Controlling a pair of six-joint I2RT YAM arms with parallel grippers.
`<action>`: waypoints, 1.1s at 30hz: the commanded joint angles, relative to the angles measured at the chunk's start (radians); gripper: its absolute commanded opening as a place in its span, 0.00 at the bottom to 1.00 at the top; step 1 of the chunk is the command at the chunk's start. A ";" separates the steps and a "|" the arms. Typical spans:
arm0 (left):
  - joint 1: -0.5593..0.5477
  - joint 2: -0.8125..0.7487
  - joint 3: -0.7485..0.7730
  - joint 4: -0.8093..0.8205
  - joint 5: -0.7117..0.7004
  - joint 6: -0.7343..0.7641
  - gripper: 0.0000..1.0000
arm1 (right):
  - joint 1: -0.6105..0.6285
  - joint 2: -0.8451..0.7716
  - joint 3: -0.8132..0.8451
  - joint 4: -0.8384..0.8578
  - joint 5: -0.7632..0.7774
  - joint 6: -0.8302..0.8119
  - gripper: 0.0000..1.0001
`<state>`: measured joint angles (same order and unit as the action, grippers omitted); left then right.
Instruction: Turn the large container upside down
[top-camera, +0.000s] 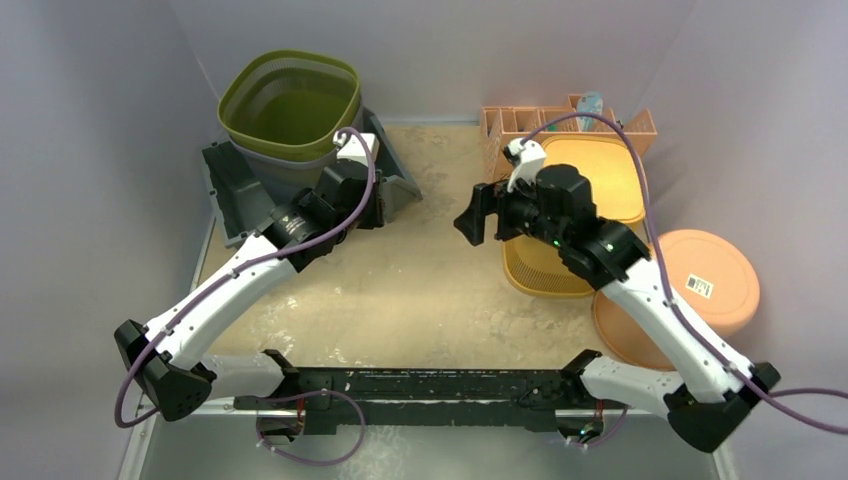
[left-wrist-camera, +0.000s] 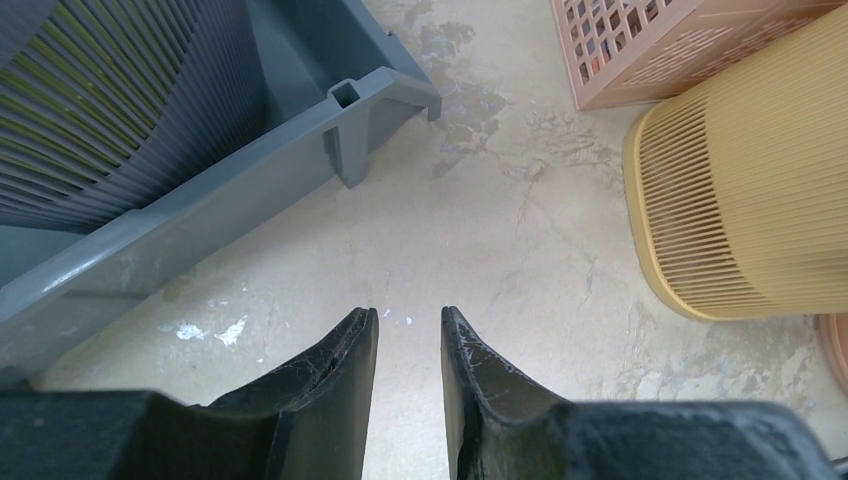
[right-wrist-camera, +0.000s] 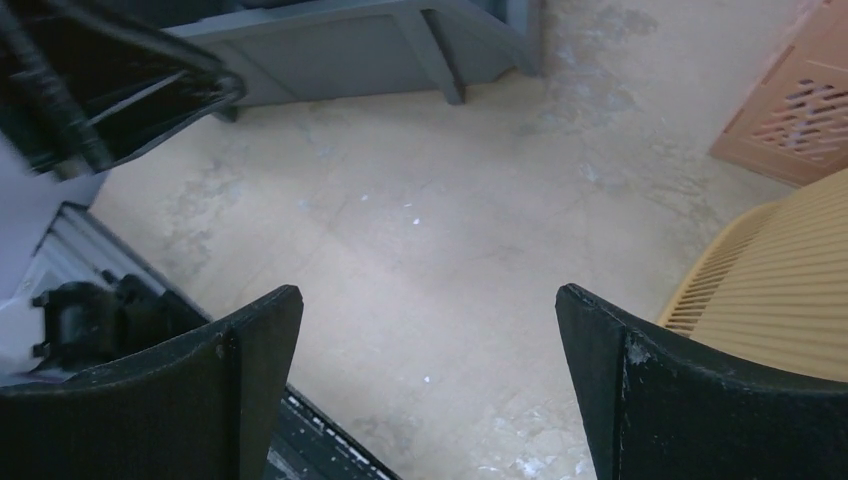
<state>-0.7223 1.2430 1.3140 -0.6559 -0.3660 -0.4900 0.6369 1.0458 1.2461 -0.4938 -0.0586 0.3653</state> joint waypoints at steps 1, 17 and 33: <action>0.001 -0.039 -0.010 0.016 -0.027 -0.023 0.30 | 0.004 0.124 0.080 0.026 0.164 -0.004 1.00; 0.002 -0.044 -0.013 0.006 -0.045 -0.016 0.29 | -0.019 0.281 0.082 -0.206 0.622 0.185 1.00; 0.002 -0.042 -0.021 0.014 -0.033 -0.016 0.29 | -0.043 0.180 0.007 -0.135 0.521 0.124 1.00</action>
<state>-0.7223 1.2232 1.2938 -0.6746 -0.3958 -0.4973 0.6010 1.2686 1.2541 -0.6998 0.5049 0.5495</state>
